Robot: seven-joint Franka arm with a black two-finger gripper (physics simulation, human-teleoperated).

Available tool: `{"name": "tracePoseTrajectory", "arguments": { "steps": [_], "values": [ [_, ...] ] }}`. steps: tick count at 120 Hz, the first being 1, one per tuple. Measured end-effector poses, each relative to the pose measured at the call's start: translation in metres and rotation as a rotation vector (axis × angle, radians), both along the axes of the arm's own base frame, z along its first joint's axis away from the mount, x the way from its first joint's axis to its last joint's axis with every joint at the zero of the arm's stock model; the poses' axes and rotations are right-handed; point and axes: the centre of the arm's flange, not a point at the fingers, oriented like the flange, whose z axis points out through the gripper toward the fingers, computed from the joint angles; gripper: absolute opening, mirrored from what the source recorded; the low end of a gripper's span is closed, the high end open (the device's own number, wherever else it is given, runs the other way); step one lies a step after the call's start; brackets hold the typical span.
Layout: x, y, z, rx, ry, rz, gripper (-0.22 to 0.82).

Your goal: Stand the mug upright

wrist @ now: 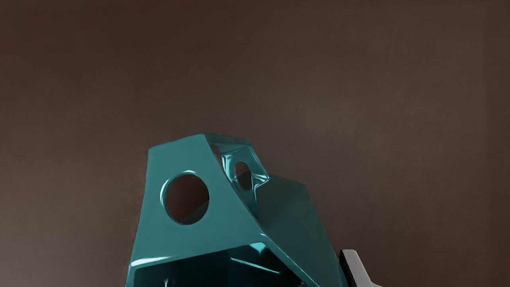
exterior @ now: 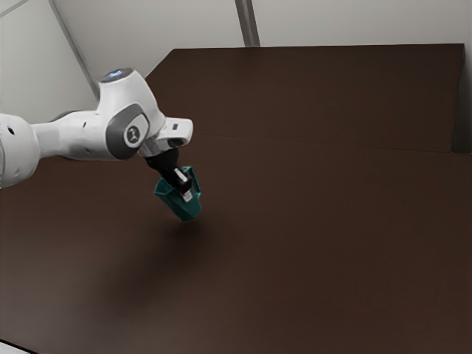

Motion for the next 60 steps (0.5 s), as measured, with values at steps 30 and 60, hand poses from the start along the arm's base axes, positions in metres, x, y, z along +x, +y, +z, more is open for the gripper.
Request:
{"name": "tracePoseTrajectory", "arguments": {
  "steps": [30,60],
  "values": [
    [-0.012,-0.032,-0.024,0.052,0.011,0.003,-0.17],
    [-0.019,-0.009,-0.040,0.136,0.002,0.062,-0.17]
  ]
}}
